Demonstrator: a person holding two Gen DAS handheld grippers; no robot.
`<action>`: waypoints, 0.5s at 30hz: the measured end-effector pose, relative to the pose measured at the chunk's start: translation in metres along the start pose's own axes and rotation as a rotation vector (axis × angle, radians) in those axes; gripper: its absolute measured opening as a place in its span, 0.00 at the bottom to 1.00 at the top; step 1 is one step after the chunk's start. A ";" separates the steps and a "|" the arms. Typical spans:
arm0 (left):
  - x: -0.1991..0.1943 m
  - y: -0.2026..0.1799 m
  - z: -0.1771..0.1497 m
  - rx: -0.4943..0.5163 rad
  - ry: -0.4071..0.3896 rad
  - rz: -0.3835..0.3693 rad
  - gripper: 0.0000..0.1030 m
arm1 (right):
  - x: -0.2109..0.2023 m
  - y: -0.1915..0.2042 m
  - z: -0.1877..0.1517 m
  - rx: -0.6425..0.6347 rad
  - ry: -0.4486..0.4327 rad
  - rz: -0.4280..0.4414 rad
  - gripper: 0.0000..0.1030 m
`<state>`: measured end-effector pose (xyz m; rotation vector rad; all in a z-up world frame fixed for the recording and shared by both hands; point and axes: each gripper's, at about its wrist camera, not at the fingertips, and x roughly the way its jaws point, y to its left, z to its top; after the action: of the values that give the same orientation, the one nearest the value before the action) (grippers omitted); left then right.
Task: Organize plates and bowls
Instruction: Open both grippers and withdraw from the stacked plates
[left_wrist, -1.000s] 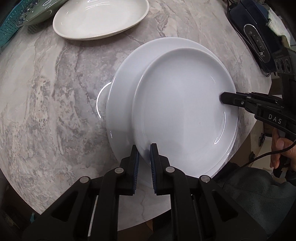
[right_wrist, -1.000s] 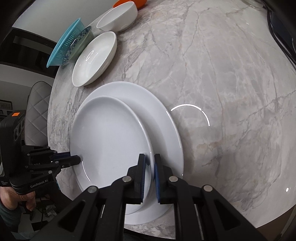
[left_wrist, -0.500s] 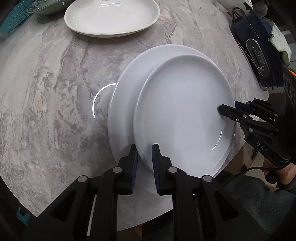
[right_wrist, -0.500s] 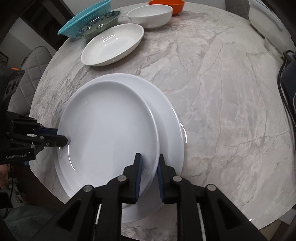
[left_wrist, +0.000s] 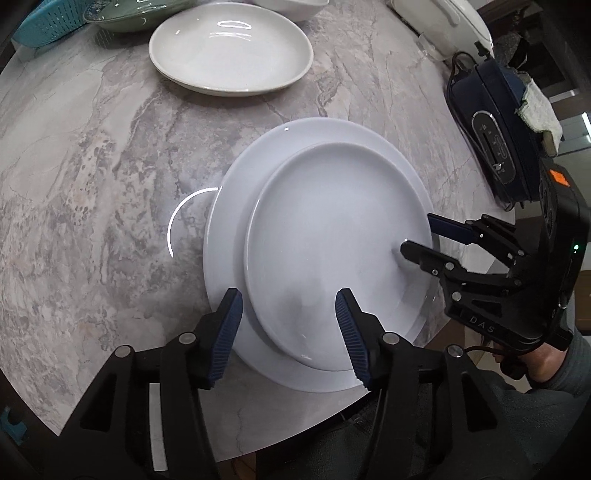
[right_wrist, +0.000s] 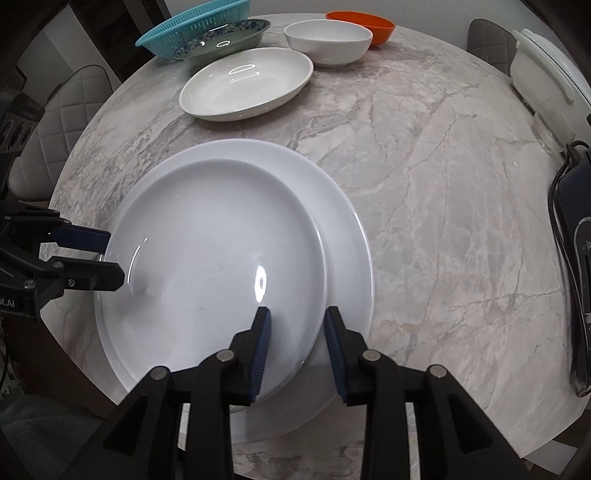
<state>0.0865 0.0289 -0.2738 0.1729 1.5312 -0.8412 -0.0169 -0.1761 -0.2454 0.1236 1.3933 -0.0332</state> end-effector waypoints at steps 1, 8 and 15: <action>-0.008 0.001 -0.001 -0.014 -0.028 -0.012 0.54 | -0.002 0.000 0.000 0.000 -0.007 -0.001 0.49; -0.072 0.032 -0.003 -0.129 -0.317 -0.168 0.79 | -0.040 -0.031 0.002 0.093 -0.118 0.119 0.84; -0.114 0.064 0.021 -0.246 -0.469 -0.162 1.00 | -0.065 -0.104 0.036 0.352 -0.209 0.466 1.00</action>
<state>0.1596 0.1039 -0.1934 -0.3140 1.1990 -0.7472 -0.0035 -0.2868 -0.1821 0.7155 1.1121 0.0949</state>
